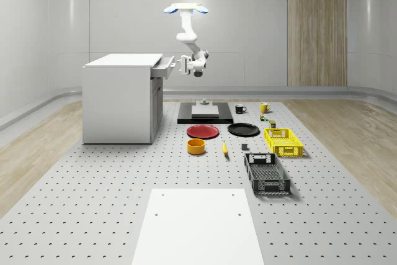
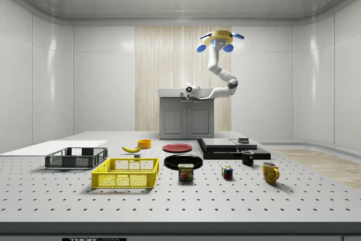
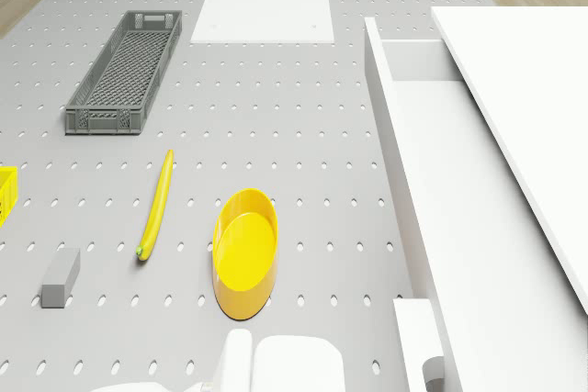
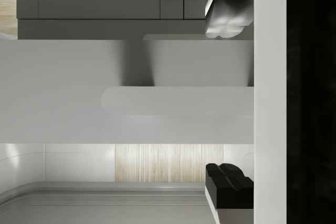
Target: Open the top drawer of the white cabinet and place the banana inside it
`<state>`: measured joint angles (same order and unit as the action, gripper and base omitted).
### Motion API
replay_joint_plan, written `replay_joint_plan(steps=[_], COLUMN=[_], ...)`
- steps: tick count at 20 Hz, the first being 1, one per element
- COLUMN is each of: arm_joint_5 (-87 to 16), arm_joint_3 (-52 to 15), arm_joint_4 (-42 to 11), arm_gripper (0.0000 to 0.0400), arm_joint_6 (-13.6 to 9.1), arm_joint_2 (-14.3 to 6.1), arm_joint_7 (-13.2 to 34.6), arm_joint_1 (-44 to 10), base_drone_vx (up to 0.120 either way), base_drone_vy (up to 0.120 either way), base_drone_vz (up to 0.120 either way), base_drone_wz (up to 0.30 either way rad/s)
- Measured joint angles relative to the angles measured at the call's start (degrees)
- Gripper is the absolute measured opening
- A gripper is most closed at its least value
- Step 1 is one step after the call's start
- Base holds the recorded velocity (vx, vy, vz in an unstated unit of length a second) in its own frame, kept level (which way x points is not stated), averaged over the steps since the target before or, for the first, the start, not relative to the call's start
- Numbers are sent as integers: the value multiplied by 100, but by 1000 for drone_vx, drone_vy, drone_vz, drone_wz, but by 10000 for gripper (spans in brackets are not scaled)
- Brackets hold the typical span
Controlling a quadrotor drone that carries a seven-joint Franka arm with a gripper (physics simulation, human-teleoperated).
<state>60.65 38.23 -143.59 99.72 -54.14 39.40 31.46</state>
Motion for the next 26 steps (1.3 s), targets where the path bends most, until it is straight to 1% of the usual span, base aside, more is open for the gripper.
replay_joint_plan(steps=[3,6,13,20,21,22,23,25,26], arm_joint_5=[-35,-66,-38,-54,-59,-65,-70,-82,-102], arm_joint_3=[29,54,-2,-20,-19,-17,-15,-9,-5], arm_joint_4=[-2,-6,-66,-29,-25,-21,-19,-16,-15], arm_gripper=[384,392,399,400,335,284,244,190,183], arm_joint_6=[38,76,263,361,372,383,393,413,423], arm_joint_2=[-34,-67,-130,-184,-191,-199,-206,-221,-228], arm_joint_7=[21,41,62,150,161,170,179,193,202], arm_joint_1=[50,98,224,330,343,356,369,393,404], base_drone_vx=[0,0,0,0,0,0,0,0,0], base_drone_vy=[0,0,0,0,0,0,0,0,0], base_drone_vz=[0,0,0,0,0,0,0,0,0], base_drone_wz=[0,0,0,0,0,0,0,0,0])
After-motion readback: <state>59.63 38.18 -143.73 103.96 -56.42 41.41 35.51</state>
